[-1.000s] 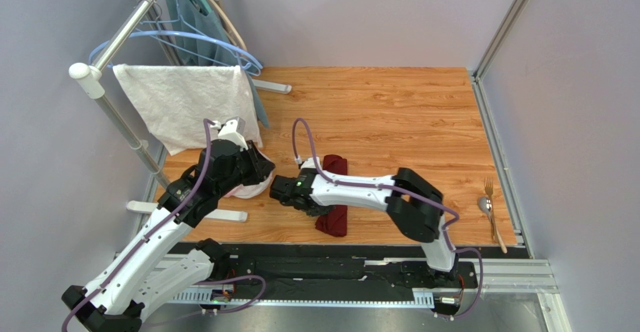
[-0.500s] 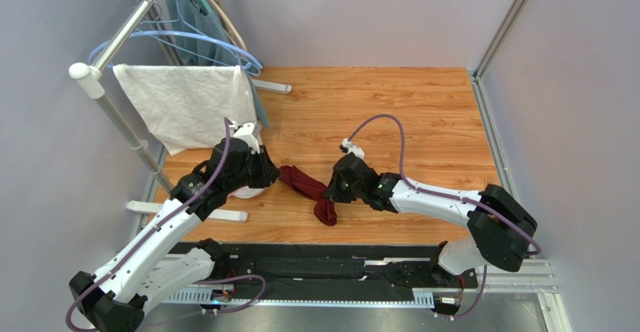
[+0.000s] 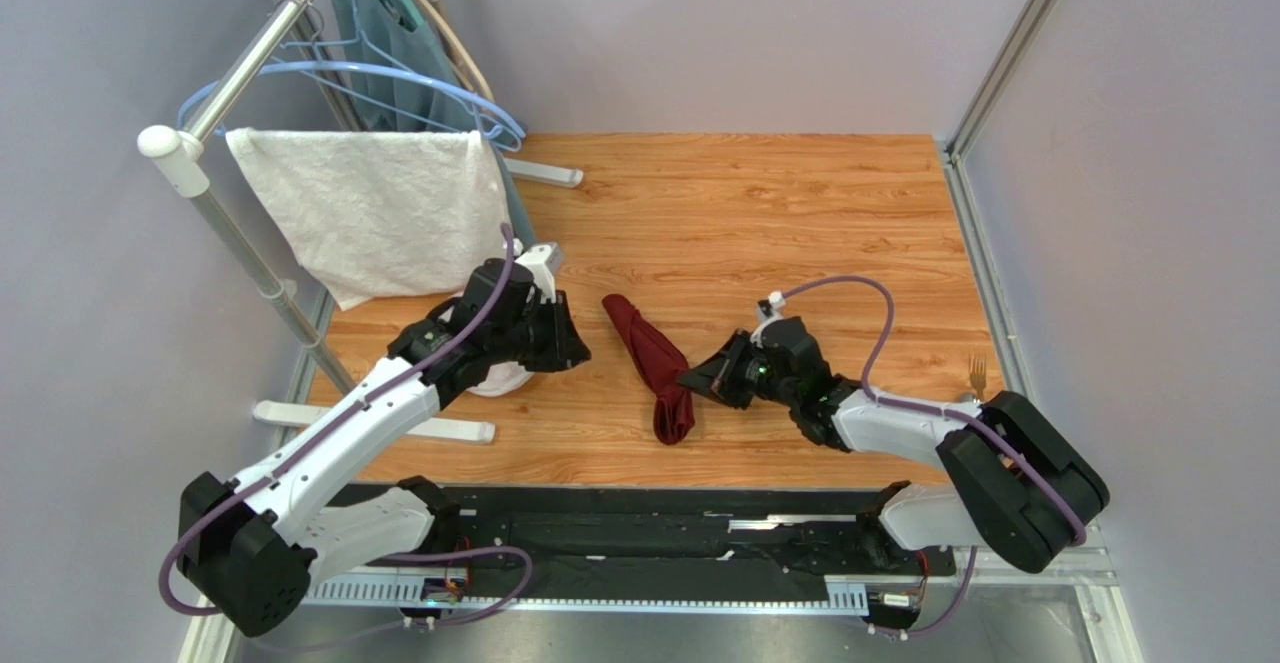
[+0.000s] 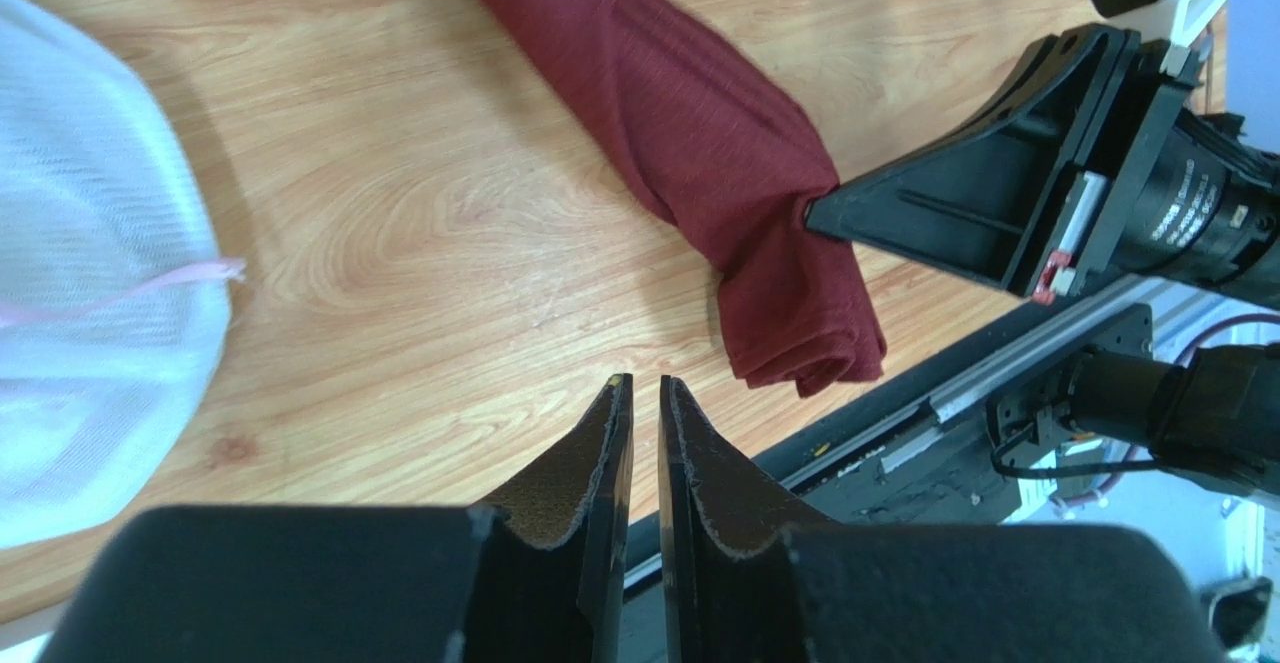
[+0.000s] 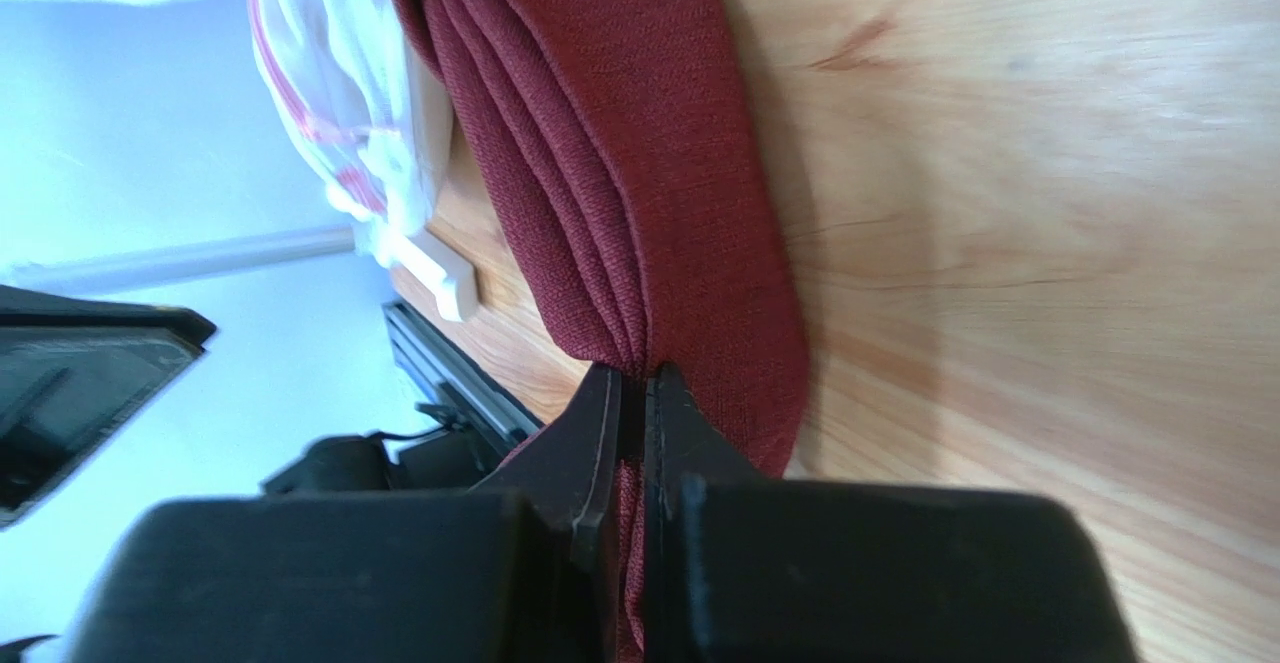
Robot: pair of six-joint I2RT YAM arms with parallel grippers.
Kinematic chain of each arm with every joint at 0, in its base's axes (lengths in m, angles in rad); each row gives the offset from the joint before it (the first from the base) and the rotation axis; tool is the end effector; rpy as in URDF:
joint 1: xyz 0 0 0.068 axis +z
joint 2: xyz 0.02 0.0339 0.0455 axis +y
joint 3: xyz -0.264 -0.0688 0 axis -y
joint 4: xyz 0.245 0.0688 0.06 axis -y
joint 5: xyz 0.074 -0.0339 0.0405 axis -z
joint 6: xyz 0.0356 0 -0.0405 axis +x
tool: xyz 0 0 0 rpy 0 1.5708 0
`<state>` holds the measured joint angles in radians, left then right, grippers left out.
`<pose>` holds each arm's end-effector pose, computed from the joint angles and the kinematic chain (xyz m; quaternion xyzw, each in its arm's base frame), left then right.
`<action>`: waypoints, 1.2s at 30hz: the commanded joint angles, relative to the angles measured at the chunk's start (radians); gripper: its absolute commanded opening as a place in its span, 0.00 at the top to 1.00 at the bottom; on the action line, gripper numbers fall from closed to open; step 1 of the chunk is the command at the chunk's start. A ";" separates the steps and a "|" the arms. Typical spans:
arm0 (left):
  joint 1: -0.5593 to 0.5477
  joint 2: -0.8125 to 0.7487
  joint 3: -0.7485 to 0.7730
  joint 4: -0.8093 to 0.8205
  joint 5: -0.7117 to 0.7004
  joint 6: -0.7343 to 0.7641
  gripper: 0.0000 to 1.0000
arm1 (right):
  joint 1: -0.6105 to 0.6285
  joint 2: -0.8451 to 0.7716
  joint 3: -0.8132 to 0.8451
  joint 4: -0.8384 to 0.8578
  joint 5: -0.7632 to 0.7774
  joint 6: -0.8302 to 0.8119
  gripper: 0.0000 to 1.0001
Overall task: Fold the napkin into a case and place the utensils inside
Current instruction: Turn over the smaller rectangle-folded napkin at the center of the board, then smooth out the smaller rectangle-folded napkin at the center of the board.
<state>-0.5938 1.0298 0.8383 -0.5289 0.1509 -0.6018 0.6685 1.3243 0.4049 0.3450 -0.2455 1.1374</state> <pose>0.1777 -0.1264 0.2800 0.0275 0.9085 -0.2883 0.3013 0.1853 0.1574 0.1521 0.1456 0.8616 0.4390 0.2092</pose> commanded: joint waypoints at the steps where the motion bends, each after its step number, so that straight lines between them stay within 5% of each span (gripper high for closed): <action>1: 0.000 0.077 0.027 0.098 0.071 0.005 0.80 | -0.102 -0.013 -0.076 0.236 -0.122 0.090 1.00; 7: -0.059 0.252 0.077 0.170 0.115 -0.004 0.81 | -0.237 0.093 -0.178 0.440 -0.288 0.137 1.00; 14: -0.144 0.391 0.137 0.240 0.115 -0.038 0.82 | -0.383 0.151 -0.227 0.448 -0.431 0.053 0.83; 17: -0.166 0.435 0.159 0.259 0.127 -0.039 0.82 | -0.443 0.132 -0.206 0.298 -0.477 -0.054 0.71; 19: -0.182 0.464 0.174 0.262 0.140 -0.030 0.81 | -0.478 0.047 -0.119 -0.046 -0.463 -0.254 0.50; 21: -0.198 0.487 0.199 0.254 0.139 -0.027 0.81 | -0.481 -0.050 -0.033 -0.433 -0.361 -0.410 0.48; 24: -0.212 0.501 0.196 0.276 0.133 -0.035 0.81 | -0.474 -0.245 0.063 -0.710 -0.189 -0.548 0.44; 30: -0.201 0.611 0.323 0.228 0.056 -0.004 0.83 | -0.368 -0.298 0.147 -0.773 -0.136 -0.571 0.45; 36: -0.135 0.801 0.514 0.238 0.118 -0.007 0.85 | -0.216 -0.257 0.117 -0.667 -0.113 -0.490 0.65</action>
<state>-0.7677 1.7309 1.2293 -0.3077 0.2474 -0.6228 0.3943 1.0733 0.5426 -0.3294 -0.4076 0.6308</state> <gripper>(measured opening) 0.159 0.393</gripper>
